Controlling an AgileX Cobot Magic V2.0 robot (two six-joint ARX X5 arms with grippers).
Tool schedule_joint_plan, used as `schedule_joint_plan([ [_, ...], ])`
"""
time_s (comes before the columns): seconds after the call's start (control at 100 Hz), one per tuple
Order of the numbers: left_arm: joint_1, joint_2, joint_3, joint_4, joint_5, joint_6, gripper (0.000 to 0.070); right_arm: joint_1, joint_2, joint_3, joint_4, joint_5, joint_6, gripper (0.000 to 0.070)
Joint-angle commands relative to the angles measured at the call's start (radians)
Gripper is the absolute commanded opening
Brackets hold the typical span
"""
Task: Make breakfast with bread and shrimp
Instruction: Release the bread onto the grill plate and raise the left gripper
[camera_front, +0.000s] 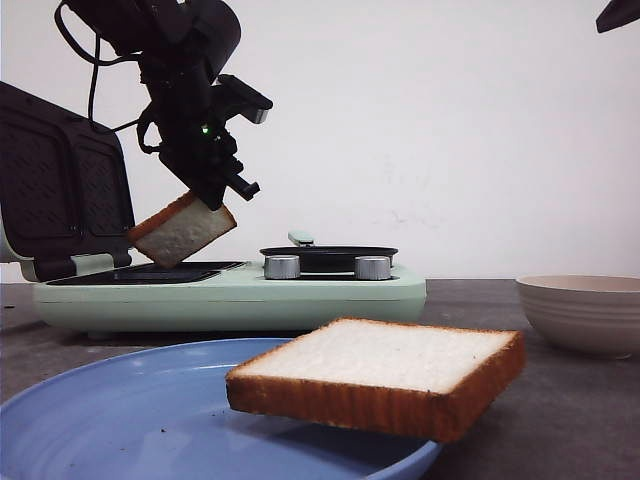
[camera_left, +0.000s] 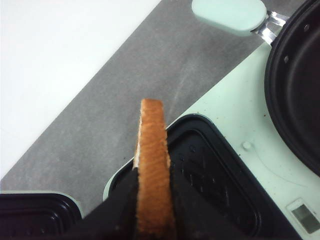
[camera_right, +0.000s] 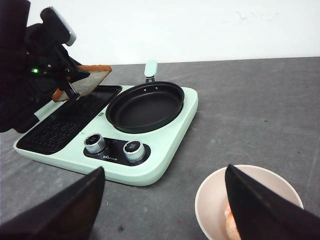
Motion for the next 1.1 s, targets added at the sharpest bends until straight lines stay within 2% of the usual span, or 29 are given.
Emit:
schedule_joint_plan([
  [0.0,0.000,0.026,0.024,0.008,0.005,-0.011,0.0019,0.004,0.004,0.006,0.005,0.004,-0.007,0.0466],
  [0.03,0.000,0.026,0.024,0.006,0.006,-0.019,0.0064,0.004,0.004,0.006,0.005,0.004,-0.005,0.0467],
  [0.15,0.001,0.026,0.024,0.011,0.006,-0.058,0.0428,0.004,0.004,0.006,0.002,0.004,-0.005,0.0467],
  [0.2,0.001,0.026,0.024,0.012,0.007,-0.059,0.0527,0.004,0.004,0.006,0.002,0.004,-0.005,0.0467],
  [0.25,0.001,0.026,0.024,0.012,0.019,-0.059,0.0559,0.004,0.004,0.006,0.002,0.004,-0.005,0.0467],
  [0.43,0.001,0.026,0.024,0.016,0.028,-0.060,0.0566,0.004,0.004,0.006,0.002,0.005,-0.005,0.0467],
  [0.48,0.001,0.026,0.024,0.022,0.029,-0.067,0.0611,0.004,0.004,0.006,0.002,0.005,-0.005,0.0466],
  [0.56,0.001,0.025,0.025,0.024,0.027,-0.107,0.0696,0.004,0.004,0.006,0.002,0.014,-0.005,0.0467],
  [0.67,0.001,0.007,0.025,0.017,0.015,-0.214,0.0700,0.004,0.004,0.006,0.002,0.029,-0.005,0.0466],
  [0.69,0.001,0.000,0.025,0.014,0.015,-0.239,0.0690,0.004,0.005,0.006,0.002,0.030,-0.006,0.0467],
  [0.73,0.001,-0.015,0.025,0.010,0.017,-0.286,0.0618,0.004,0.011,0.006,0.002,0.030,-0.006,0.0466],
  [0.8,0.001,-0.048,0.025,0.006,0.022,-0.356,0.0389,0.004,0.026,0.006,0.002,0.029,-0.005,0.0445],
  [0.84,0.001,-0.071,0.025,0.006,0.026,-0.378,0.0289,0.004,0.035,0.006,0.001,0.028,-0.005,0.0428],
  [0.9,0.000,-0.106,0.025,-0.006,0.031,-0.396,0.0209,0.004,0.055,0.006,-0.001,0.024,-0.005,0.0396],
  [1.06,-0.002,-0.250,0.025,-0.109,0.083,-0.420,0.0011,0.004,0.115,0.006,0.003,0.022,-0.003,0.0396],
  [1.09,-0.002,-0.275,0.025,-0.131,0.100,-0.435,0.0000,0.004,0.128,0.006,0.006,0.022,-0.002,0.0396],
])
